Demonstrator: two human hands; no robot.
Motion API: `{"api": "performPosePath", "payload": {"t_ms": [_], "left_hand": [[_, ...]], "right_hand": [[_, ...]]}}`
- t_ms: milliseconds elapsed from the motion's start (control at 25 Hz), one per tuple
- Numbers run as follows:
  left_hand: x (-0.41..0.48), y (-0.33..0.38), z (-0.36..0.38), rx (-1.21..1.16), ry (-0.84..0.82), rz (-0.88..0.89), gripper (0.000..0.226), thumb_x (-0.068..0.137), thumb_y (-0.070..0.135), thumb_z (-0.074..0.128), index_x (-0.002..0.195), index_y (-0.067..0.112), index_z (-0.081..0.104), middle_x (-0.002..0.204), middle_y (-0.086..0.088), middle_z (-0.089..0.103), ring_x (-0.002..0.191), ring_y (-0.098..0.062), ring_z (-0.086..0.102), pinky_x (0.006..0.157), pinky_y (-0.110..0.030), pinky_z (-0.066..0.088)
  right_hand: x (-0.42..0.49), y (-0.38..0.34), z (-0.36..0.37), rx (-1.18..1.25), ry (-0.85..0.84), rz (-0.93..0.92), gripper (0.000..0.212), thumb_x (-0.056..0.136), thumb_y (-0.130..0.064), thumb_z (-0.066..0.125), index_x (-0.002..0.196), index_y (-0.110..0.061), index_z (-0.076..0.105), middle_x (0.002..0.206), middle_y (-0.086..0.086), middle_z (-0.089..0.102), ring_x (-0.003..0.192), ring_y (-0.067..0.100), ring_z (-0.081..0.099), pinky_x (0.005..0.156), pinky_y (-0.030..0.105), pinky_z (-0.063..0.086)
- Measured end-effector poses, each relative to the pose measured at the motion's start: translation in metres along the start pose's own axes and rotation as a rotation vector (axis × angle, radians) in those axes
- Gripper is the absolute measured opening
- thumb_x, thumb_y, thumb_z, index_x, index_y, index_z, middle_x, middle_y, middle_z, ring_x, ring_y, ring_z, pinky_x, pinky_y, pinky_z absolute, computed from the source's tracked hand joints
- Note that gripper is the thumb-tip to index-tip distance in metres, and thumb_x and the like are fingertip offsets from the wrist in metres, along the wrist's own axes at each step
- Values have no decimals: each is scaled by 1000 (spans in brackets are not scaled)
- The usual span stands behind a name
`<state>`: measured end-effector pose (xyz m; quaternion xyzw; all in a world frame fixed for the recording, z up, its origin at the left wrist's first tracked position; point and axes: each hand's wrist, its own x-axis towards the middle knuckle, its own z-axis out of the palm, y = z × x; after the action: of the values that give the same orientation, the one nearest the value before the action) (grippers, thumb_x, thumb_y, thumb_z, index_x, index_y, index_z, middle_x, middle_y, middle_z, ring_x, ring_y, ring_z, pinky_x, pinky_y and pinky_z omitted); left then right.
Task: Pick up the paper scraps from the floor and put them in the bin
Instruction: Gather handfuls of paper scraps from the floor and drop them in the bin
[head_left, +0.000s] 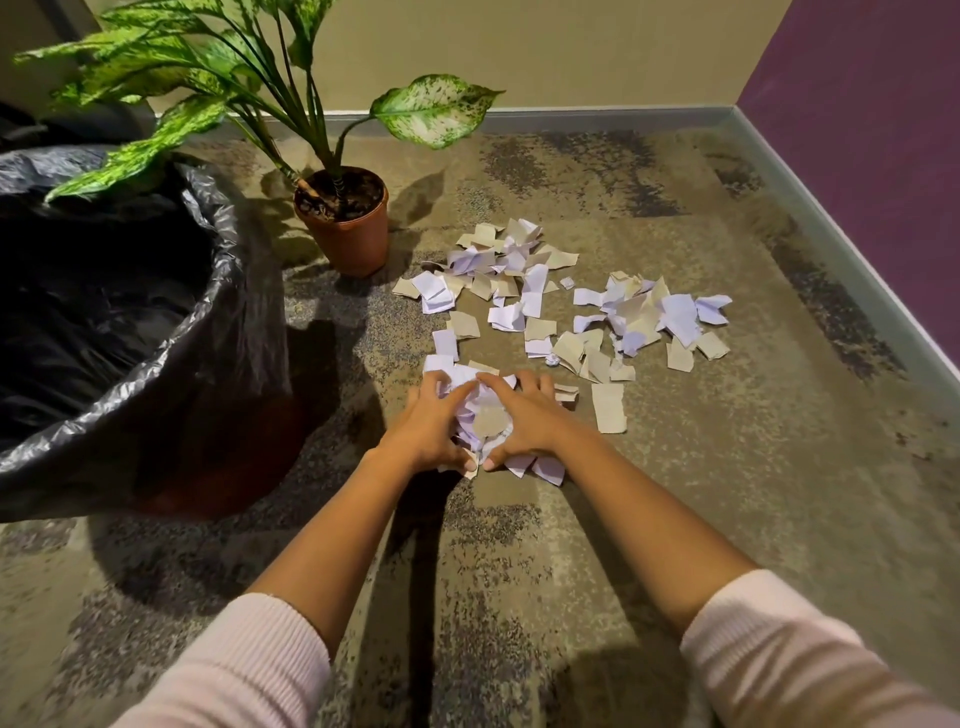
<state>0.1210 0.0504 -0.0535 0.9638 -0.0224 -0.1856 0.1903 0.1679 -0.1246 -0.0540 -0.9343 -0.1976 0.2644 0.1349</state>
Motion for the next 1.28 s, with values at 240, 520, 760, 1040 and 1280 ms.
{"api": "performPosePath", "payload": {"t_ms": [240, 520, 760, 1040, 1280], "left_hand": [[1, 11, 6, -43, 98, 27, 48, 78, 23, 77, 124, 19, 65, 125, -8, 51, 111, -33, 50, 97, -38, 43], [-14, 22, -3, -156, 212, -71, 22, 68, 5, 74, 90, 5, 75, 92, -10, 63, 80, -34, 55, 77, -37, 53], [-31, 31, -25, -243, 342, -153, 9, 70, 8, 63, 64, 1, 62, 60, -9, 44, 62, -20, 30, 50, -28, 34], [-54, 59, -74, -264, 453, -138, 7, 65, 3, 67, 61, 0, 62, 58, -12, 51, 56, -19, 39, 49, -27, 33], [-83, 80, -145, -242, 610, -77, 6, 68, 0, 67, 64, -1, 64, 73, -16, 61, 69, -30, 58, 53, -34, 40]], "right_hand": [[-3, 0, 8, 52, 95, -43, 60, 74, -22, 77, 128, -31, 53, 137, 10, 34, 130, 33, 26, 100, 47, 42], [-24, 7, 0, 217, 191, 41, 48, 84, -4, 62, 128, -22, 61, 135, 15, 48, 131, 35, 39, 106, 41, 39], [-47, 8, -29, 312, 306, 124, 30, 77, -3, 66, 103, -18, 70, 115, 13, 58, 109, 34, 56, 84, 35, 47], [-68, -17, -73, 366, 416, 92, 32, 78, -2, 62, 105, -17, 70, 117, 11, 61, 106, 31, 58, 77, 28, 44], [-85, -60, -128, 426, 497, 35, 30, 78, -2, 60, 101, -18, 69, 112, 15, 62, 92, 36, 62, 61, 27, 42]]}}
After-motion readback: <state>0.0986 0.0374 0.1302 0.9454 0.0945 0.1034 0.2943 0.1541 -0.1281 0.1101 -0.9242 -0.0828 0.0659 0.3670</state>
